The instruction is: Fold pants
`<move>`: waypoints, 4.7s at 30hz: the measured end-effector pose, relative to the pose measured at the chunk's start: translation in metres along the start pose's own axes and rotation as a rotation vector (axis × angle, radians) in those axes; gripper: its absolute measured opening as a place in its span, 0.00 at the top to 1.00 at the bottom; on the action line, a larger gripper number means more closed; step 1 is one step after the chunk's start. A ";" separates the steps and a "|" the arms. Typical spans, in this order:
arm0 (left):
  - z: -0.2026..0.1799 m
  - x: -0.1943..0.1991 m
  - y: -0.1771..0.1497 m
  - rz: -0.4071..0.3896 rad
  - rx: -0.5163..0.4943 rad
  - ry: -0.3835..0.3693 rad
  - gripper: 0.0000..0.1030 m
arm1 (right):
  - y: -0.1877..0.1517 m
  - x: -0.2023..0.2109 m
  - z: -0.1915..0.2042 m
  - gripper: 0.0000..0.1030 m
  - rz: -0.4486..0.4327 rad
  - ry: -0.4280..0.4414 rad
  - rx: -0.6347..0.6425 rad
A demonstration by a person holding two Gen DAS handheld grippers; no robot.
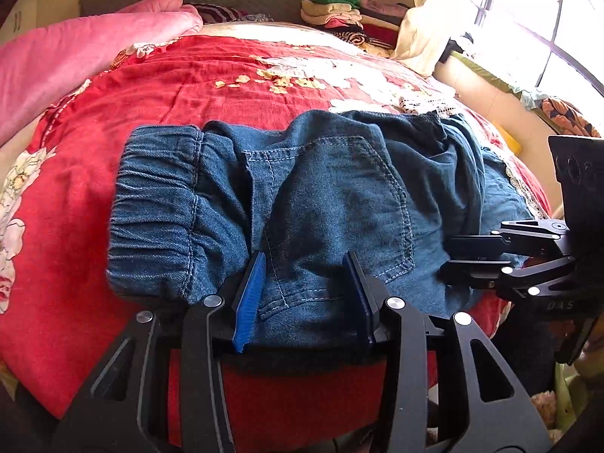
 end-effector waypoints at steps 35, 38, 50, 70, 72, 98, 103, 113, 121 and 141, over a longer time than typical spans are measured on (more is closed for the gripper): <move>-0.167 -0.069 0.057 0.106 -0.089 -0.350 0.68 | 0.136 0.012 -0.175 0.33 -0.022 -0.309 -0.095; -0.164 -0.083 0.054 0.132 -0.071 -0.342 0.87 | 0.139 -0.004 -0.179 0.33 0.005 -0.323 -0.089; -0.162 -0.084 0.047 0.139 -0.049 -0.372 0.93 | 0.144 -0.046 -0.215 0.68 0.083 -0.460 -0.122; -0.157 -0.056 0.064 0.042 -0.027 -0.414 0.99 | 0.134 0.128 -0.213 0.90 -0.318 -0.314 -0.336; -0.157 -0.050 0.064 0.035 -0.038 -0.420 0.99 | 0.118 0.153 -0.217 0.90 -0.357 -0.312 -0.382; -0.199 -0.035 0.002 0.149 -0.314 -0.412 0.99 | -0.115 0.173 -0.245 0.91 -0.255 -0.276 -0.723; -0.199 -0.045 -0.011 0.193 -0.346 -0.389 0.99 | -0.129 0.168 -0.245 0.90 -0.213 -0.293 -0.693; -0.209 -0.044 -0.009 0.175 -0.421 -0.381 0.98 | -0.138 0.168 -0.247 0.90 -0.191 -0.303 -0.695; -0.218 -0.066 -0.027 0.222 -0.480 -0.362 0.92 | -0.141 0.183 -0.250 0.86 -0.204 -0.292 -0.723; -0.201 -0.039 0.013 0.154 -0.375 -0.402 0.66 | -0.082 0.146 -0.218 0.57 -0.189 -0.241 -0.496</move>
Point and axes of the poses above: each gripper's, at about its wrist camera, not at the fingertips, and x roughly against the way its jaws point, z to its left, y to its top, the point moved 10 cm from there along -x, roughly the way its jaws point, and after that the axes turned 5 degrees about -y, right-handed, at the moved point
